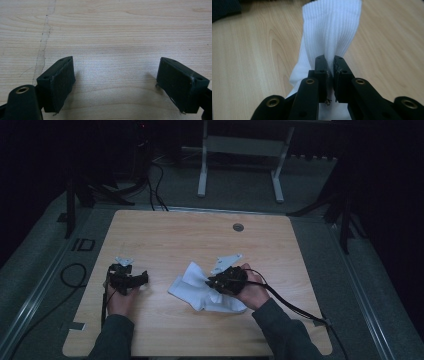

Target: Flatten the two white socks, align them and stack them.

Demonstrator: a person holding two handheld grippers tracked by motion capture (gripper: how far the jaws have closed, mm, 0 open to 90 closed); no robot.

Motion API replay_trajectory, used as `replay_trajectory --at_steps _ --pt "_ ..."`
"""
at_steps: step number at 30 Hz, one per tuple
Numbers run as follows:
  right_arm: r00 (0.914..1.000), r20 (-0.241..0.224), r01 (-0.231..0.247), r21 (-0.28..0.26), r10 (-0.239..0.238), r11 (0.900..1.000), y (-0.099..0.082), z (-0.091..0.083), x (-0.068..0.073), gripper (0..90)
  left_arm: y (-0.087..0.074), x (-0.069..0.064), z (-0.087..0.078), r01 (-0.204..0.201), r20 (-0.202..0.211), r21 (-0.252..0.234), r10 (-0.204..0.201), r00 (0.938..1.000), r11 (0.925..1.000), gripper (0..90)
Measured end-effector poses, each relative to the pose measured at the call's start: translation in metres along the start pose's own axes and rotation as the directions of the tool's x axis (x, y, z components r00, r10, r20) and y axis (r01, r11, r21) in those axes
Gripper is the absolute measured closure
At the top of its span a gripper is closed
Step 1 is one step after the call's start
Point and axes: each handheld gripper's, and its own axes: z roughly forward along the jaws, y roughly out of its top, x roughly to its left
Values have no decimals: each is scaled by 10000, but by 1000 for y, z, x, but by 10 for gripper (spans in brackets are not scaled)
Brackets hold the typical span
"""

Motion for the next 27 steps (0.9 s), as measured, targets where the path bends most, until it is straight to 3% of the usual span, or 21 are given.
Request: replay_trajectory --at_steps 8,15,19,27 --pt "9983 -563 -148 73 152 9999 -10 37 4 825 0 0 0 0 1 -7 0 10000 10000 151" --pt "9956 -754 -564 -72 557 9984 -12 52 3 824 0 0 0 -7 -1 -9 7 10000 10000 151" --pt "9889 -1115 -1031 -387 982 9939 -14 65 1 825 0 0 0 1 1 -8 -1 10000 10000 151" --pt "9865 -1157 -1217 -423 1162 9917 -16 75 1 825 0 0 0 -2 -3 -4 2 10000 10000 151"
